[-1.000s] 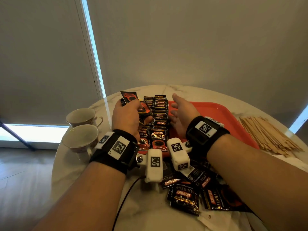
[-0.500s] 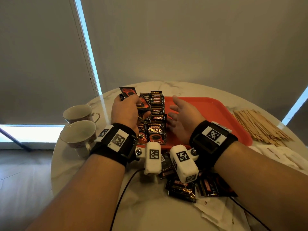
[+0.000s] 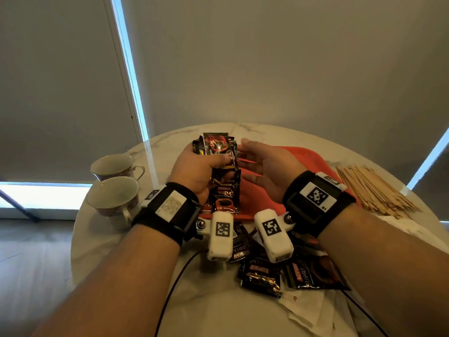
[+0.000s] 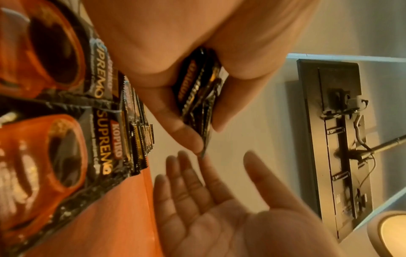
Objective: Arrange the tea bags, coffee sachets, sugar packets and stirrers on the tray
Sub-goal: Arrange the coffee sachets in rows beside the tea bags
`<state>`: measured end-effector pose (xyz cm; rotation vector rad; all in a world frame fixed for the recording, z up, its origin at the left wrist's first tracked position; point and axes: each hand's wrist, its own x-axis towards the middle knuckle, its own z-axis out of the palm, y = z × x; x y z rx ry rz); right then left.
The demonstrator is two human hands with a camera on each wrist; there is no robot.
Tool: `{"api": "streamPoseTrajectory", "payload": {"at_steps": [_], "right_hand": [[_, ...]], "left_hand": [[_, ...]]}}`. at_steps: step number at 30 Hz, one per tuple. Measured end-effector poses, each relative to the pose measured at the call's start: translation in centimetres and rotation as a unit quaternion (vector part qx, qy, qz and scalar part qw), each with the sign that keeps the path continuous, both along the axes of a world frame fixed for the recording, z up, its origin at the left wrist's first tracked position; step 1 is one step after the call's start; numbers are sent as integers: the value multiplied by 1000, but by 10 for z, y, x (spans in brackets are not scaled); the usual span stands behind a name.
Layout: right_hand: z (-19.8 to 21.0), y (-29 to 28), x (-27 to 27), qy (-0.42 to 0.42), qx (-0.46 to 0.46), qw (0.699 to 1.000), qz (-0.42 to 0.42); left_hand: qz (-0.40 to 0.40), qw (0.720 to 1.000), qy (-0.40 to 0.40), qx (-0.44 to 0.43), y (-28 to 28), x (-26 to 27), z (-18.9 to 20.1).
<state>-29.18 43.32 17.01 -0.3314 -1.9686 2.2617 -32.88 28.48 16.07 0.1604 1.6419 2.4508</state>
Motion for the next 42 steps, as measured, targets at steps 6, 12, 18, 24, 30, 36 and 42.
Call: {"api": "streamPoseTrajectory", "payload": {"at_steps": [6, 12, 18, 24, 30, 36, 42], "right_hand": [[1, 5, -20, 60, 130, 989, 33], [-2, 21, -37, 62, -6, 996, 56], [-1, 32, -38, 20, 78, 987, 140], [-6, 26, -44, 17, -35, 995, 96], [-10, 19, -43, 22, 4, 993, 120], [-9, 17, -37, 31, 168, 973, 158], [-2, 20, -34, 24, 222, 963, 148]], "left_hand": [[-68, 996, 48, -29, 0, -3, -6], [-27, 998, 37, 38, 2, -8, -6], [51, 996, 25, 67, 2, -18, -9], [89, 991, 25, 92, 3, -20, -9], [85, 992, 78, 51, 2, -19, -15], [110, 991, 49, 65, -1, -20, -13], [107, 991, 8, 82, 1, -19, -10]]}}
